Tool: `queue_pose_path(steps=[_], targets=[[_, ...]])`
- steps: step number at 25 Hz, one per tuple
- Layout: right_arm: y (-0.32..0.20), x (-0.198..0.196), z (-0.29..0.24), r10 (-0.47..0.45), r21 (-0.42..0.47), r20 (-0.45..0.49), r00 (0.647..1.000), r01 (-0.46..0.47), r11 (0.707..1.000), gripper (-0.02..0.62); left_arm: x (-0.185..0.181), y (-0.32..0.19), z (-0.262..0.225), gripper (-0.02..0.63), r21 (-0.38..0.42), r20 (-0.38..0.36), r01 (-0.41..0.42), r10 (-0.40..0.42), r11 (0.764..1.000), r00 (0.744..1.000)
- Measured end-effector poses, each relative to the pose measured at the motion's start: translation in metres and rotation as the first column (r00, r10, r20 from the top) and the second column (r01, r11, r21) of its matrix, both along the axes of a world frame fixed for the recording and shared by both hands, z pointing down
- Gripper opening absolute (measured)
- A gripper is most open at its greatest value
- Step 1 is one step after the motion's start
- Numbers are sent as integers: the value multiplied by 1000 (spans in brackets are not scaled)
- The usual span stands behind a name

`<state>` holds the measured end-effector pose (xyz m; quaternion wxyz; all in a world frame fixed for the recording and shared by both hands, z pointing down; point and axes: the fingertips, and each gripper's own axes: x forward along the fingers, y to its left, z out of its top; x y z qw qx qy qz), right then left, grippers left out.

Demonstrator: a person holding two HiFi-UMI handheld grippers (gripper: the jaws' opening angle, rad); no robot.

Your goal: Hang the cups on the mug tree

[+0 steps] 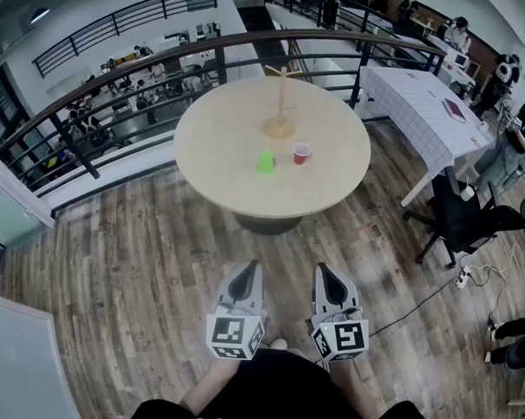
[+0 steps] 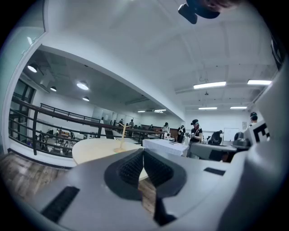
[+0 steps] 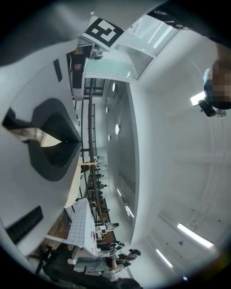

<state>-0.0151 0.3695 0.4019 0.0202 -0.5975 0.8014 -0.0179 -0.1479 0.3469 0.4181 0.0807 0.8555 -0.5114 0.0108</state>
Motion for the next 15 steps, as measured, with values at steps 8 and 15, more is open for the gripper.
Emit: queue_pose_path(steps=[8, 15], targets=[[0, 7, -2, -7, 16, 71, 997, 6, 1000, 9, 6, -1, 1, 12, -7, 5, -5, 5, 1000, 1000], [-1, 21, 5, -5, 2, 67, 998, 5, 1000, 9, 18, 1, 6, 14, -9, -4, -2, 2, 1000, 1000]])
